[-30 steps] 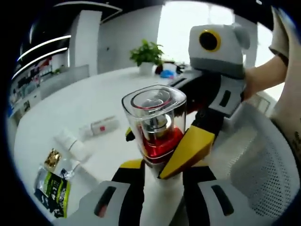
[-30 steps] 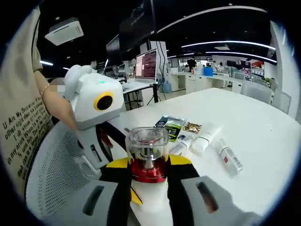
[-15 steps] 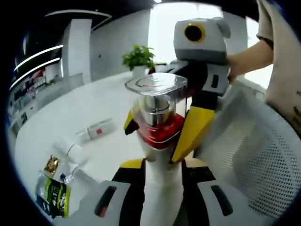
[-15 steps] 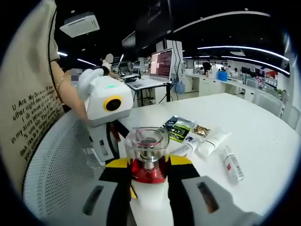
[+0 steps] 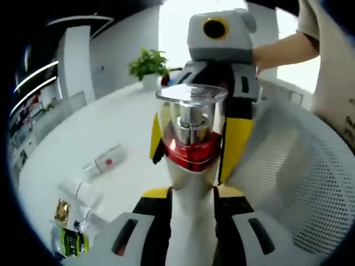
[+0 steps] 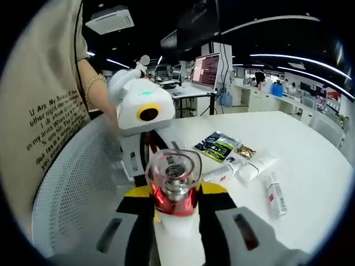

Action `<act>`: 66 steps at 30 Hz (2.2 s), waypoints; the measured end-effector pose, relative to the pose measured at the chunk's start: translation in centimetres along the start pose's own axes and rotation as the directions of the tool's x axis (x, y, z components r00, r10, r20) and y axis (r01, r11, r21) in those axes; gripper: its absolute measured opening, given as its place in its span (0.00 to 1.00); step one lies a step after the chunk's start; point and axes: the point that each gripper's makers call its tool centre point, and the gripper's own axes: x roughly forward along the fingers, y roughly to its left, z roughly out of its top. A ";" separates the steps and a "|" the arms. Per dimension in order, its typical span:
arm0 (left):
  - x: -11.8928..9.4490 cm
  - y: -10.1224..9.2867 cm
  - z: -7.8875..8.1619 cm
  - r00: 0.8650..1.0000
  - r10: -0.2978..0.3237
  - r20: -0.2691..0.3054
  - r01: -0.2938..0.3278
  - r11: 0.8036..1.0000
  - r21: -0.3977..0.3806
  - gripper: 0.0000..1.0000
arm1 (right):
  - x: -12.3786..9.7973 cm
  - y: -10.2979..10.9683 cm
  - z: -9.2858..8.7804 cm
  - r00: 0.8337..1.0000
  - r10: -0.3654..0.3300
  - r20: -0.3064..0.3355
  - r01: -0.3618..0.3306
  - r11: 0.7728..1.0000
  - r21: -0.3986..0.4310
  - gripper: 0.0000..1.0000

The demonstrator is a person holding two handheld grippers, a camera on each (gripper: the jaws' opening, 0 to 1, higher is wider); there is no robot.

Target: Arrange the skincare products in the storage area until every visible bottle or jar stands upright without overlapping.

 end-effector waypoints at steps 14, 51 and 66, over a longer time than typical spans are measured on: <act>2.1 0.6 1.7 0.996 -0.063 0.059 0.063 0.998 0.006 0.28 | -1.9 -1.0 -0.5 0.997 -0.068 -0.042 0.072 0.992 0.099 0.32; 8.8 9.2 6.5 0.991 0.081 0.106 -0.076 0.996 -0.053 0.27 | -6.5 -13.5 -2.0 0.842 -0.536 0.062 0.469 0.784 0.408 0.33; 10.8 12.1 7.8 0.993 0.051 0.109 -0.048 0.998 -0.031 0.27 | -7.9 -17.2 -2.3 0.766 -0.640 0.057 0.546 0.696 0.465 0.33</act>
